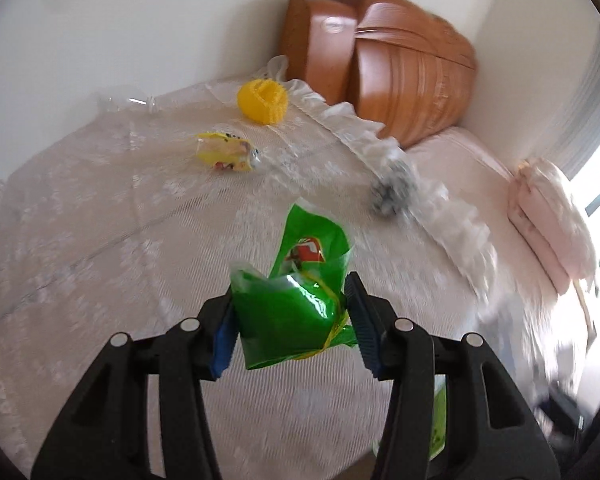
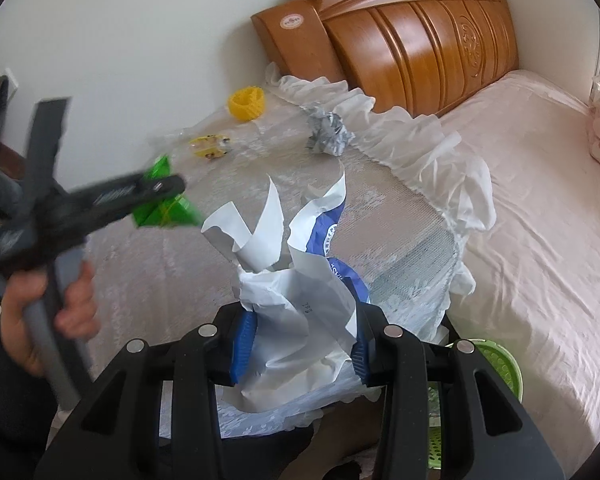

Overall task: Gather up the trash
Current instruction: 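Carry the green bag and white-blue paper to the wastebasket and open both grippers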

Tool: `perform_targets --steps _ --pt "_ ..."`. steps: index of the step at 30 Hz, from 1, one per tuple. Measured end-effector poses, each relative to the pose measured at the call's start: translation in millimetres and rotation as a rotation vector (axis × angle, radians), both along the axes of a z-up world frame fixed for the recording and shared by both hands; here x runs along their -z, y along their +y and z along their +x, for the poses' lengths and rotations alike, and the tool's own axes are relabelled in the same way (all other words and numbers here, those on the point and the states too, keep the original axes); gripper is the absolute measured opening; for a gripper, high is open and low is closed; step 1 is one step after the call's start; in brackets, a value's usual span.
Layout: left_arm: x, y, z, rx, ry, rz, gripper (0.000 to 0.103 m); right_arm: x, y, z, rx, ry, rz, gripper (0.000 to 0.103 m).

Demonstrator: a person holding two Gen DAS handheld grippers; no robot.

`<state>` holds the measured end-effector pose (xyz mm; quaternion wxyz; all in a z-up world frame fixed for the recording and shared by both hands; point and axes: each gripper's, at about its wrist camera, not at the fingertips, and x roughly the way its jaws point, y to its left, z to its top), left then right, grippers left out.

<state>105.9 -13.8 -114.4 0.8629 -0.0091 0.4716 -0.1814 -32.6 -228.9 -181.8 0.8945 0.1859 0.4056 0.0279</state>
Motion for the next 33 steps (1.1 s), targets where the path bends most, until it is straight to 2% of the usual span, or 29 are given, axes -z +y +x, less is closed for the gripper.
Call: perform_targets --steps 9,20,23,26,30,33 --pt "-10 -2 -85 0.224 -0.009 -0.008 0.049 6 7 -42 0.033 0.023 -0.007 0.040" --pt "-13 -59 -120 0.430 -0.017 0.016 0.049 17 -34 -114 0.230 0.050 -0.013 0.040" --pt "-10 -77 -133 0.494 -0.018 0.032 0.049 29 -50 -130 0.297 0.095 -0.043 0.040" --pt "-6 -95 -148 0.557 -0.013 0.037 0.049 55 -67 -143 0.363 0.187 -0.091 0.040" --pt "-6 -113 -166 0.620 -0.029 0.038 0.049 96 -93 -163 0.433 0.267 -0.009 0.040" --pt "-6 -124 -174 0.642 -0.037 0.036 0.049 111 -103 -173 0.454 0.293 0.001 0.040"
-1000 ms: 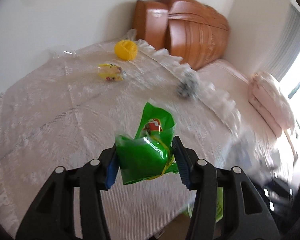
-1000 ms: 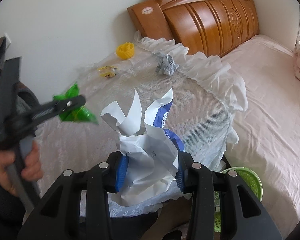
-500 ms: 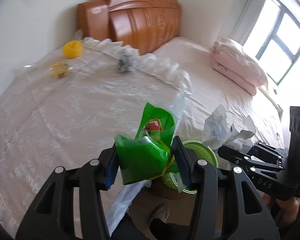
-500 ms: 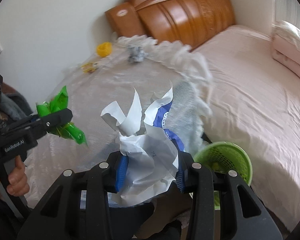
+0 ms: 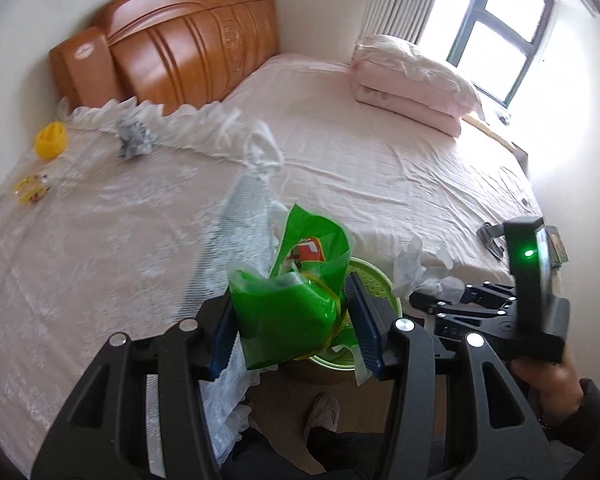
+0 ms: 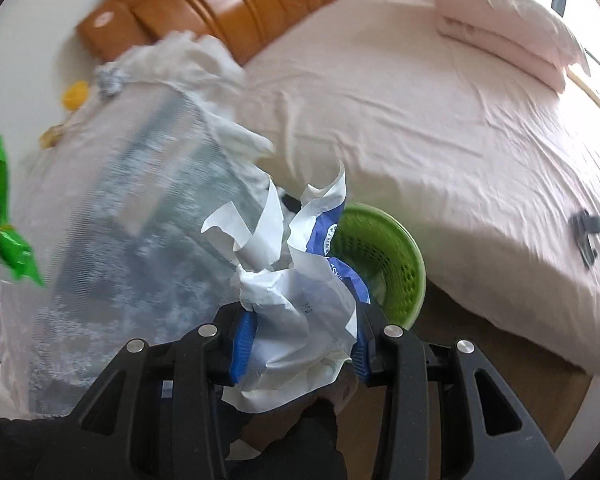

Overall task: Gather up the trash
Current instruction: 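Carry the green bag and white-blue paper to the wastebasket and open both grippers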

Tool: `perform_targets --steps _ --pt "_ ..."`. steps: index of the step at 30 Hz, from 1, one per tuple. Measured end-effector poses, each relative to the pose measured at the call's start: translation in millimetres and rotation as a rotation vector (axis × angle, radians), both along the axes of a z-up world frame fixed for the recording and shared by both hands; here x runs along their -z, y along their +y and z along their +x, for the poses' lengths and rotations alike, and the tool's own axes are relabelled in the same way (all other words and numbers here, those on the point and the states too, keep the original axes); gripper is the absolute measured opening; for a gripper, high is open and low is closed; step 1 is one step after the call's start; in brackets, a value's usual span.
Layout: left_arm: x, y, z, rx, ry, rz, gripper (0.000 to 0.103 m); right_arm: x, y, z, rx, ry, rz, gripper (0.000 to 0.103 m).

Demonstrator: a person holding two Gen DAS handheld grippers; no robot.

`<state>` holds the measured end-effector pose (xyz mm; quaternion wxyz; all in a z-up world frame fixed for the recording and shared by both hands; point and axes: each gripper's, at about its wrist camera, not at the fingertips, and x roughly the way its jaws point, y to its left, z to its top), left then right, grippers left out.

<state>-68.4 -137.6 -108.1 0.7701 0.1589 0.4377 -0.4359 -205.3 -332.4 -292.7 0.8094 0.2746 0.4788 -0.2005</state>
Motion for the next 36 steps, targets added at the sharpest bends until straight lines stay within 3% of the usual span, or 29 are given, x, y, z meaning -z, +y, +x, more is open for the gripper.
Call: perform_targets --steps 4,6,7,9,12,27,32,33,35,36 --pt "1 -11 -6 0.004 0.007 0.001 0.049 16 -14 -7 0.016 0.002 0.022 0.041" --pt "1 -16 -9 0.006 0.009 0.001 0.049 23 -19 -3 0.015 0.001 0.033 0.046" --pt "1 -20 -11 0.007 0.009 0.002 0.049 28 -23 -1 0.006 0.007 0.049 0.052" --pt "1 -26 -15 0.012 0.006 0.005 0.049 34 -25 2 0.005 0.015 0.056 0.083" --pt "3 -36 -23 0.026 -0.005 0.016 0.049 36 -30 1 0.023 0.032 0.054 0.096" --pt "49 -100 -47 0.122 0.051 0.117 0.049 15 -86 -103 0.257 0.035 0.048 0.100" --pt "66 -121 -53 0.147 0.068 0.135 0.049 18 -99 -120 0.312 0.051 0.054 0.100" --pt "68 -124 -54 0.152 0.071 0.136 0.051 19 -100 -122 0.315 0.052 0.056 0.100" --pt "75 -132 -57 0.163 0.092 0.145 0.076 20 -100 -123 0.313 0.055 0.053 0.100" --pt "76 -134 -57 0.156 0.093 0.148 0.094 20 -100 -123 0.310 0.059 0.050 0.100"
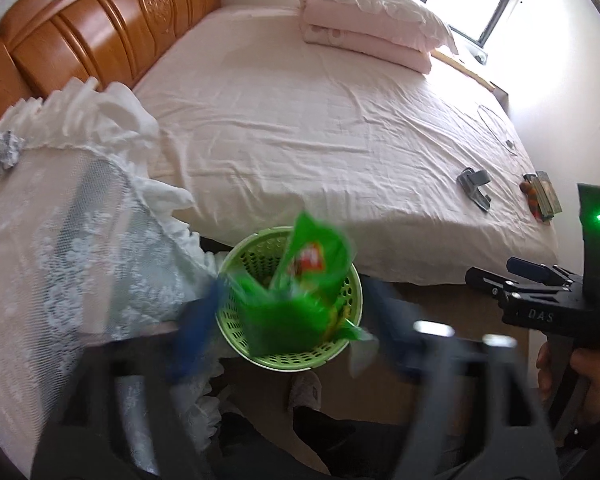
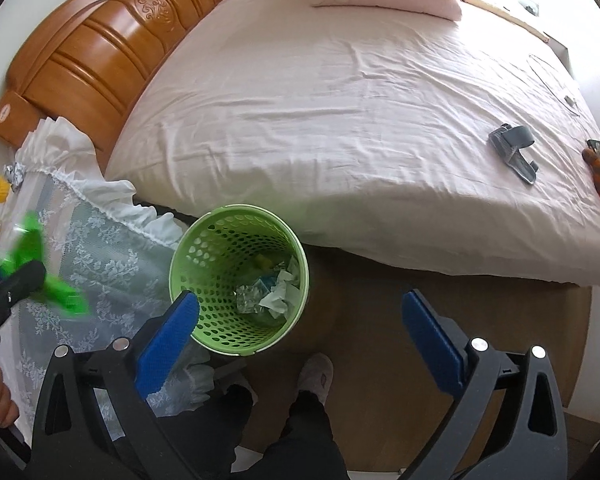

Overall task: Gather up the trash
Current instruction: 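Carry the green bag and white-blue paper to the wastebasket and open both grippers, then grasp the crumpled silver foil with the right gripper while the left gripper grasps the yellow snack bag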

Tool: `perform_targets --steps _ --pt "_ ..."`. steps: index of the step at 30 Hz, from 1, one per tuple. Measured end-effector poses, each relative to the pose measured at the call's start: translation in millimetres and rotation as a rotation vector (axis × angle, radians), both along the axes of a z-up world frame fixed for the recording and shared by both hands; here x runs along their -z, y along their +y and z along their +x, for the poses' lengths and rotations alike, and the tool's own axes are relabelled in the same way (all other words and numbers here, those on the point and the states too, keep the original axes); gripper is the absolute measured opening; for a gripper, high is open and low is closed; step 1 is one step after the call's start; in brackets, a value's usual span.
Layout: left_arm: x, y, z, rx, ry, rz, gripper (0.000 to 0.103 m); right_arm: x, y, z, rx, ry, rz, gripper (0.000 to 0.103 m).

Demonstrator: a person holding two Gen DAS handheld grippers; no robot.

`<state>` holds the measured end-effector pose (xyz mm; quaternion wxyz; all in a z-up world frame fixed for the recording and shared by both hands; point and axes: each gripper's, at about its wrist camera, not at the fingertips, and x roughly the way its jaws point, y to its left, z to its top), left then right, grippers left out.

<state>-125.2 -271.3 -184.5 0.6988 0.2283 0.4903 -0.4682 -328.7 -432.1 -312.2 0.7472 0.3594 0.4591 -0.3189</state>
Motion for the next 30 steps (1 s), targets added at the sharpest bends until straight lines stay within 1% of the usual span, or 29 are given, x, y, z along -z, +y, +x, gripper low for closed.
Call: perform_targets --steps 3,10,17,20,22,25,30 --pt "-1 -2 -1 -0.001 -0.007 -0.006 0.095 -1 1 -1 -0.003 -0.001 -0.005 0.100" --pt "-2 -2 -1 0.005 -0.018 0.008 0.095 -2 4 2 -0.005 -0.006 -0.003 0.100" --pt "-4 9 5 -0.016 -0.018 0.008 0.095 -4 15 13 -0.029 -0.006 -0.003 0.100" --pt "-7 18 8 -0.032 -0.032 0.005 0.095 -6 19 21 -0.040 -0.012 -0.005 0.100" --pt "-13 27 13 -0.057 -0.056 -0.002 0.095 -9 23 29 -0.056 -0.020 -0.004 0.100" --pt "-26 52 26 -0.113 -0.100 -0.026 0.095 -13 32 49 -0.091 -0.035 -0.007 0.100" --pt "-48 108 59 -0.251 -0.173 -0.042 0.095 -24 56 100 -0.190 -0.076 -0.016 0.100"
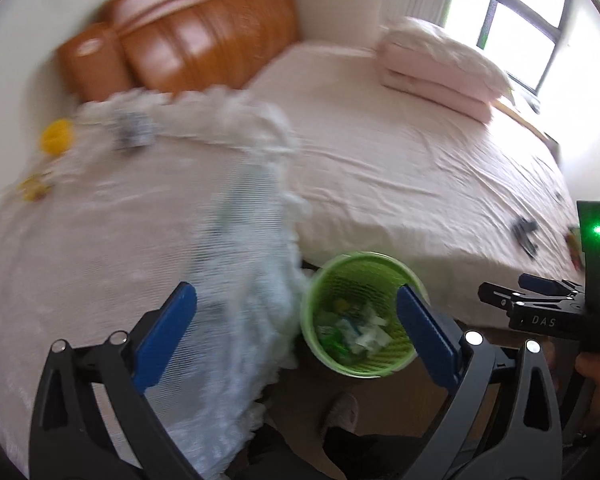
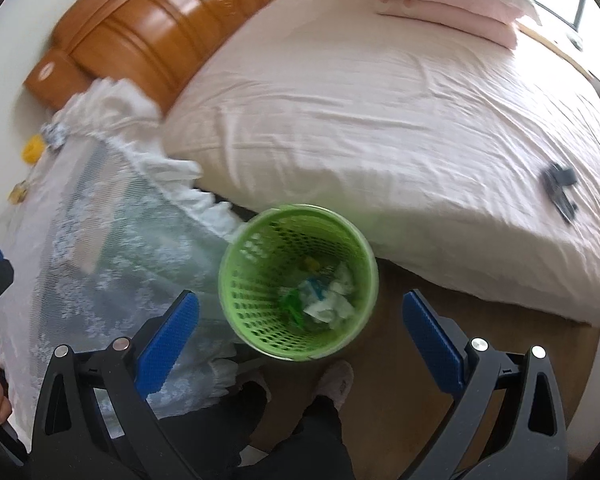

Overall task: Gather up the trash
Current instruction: 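Grasp the crumpled silver foil with the right gripper while the left gripper grasps the yellow snack bag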

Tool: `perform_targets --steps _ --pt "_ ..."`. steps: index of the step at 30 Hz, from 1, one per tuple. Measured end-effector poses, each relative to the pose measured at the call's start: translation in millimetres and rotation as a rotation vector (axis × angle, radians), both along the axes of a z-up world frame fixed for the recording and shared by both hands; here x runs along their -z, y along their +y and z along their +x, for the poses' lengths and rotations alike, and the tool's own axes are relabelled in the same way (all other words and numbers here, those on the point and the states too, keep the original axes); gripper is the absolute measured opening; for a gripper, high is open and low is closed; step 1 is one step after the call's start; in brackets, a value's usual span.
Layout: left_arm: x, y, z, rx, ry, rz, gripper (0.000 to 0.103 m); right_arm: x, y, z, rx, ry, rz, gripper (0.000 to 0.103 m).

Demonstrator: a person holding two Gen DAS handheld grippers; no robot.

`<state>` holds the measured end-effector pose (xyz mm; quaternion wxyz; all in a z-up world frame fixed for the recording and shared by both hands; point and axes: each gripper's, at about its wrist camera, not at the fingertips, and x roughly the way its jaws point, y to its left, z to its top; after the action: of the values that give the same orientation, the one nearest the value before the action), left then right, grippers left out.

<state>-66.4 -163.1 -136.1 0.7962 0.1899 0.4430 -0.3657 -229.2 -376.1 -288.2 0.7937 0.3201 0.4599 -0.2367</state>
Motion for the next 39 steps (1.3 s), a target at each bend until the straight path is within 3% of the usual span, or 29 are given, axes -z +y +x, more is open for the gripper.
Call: perform_targets --steps 10,16,22,31,39 --pt "-7 108 59 -0.285 0.010 -0.002 0.095 -28 75 109 -0.281 -0.064 -0.033 0.100" --pt "-3 139 83 -0.367 0.016 -0.006 0.095 -42 112 155 -0.392 -0.084 -0.065 0.100" --pt "-12 157 139 -0.430 -0.029 -0.021 0.095 -74 137 221 -0.488 -0.146 -0.140 0.100" --pt "-9 161 231 -0.474 -0.024 -0.026 0.095 -94 150 343 -0.545 -0.160 -0.235 0.100" --pt "3 171 293 -0.504 0.030 -0.061 0.095 -73 143 437 -0.495 -0.101 -0.289 0.100"
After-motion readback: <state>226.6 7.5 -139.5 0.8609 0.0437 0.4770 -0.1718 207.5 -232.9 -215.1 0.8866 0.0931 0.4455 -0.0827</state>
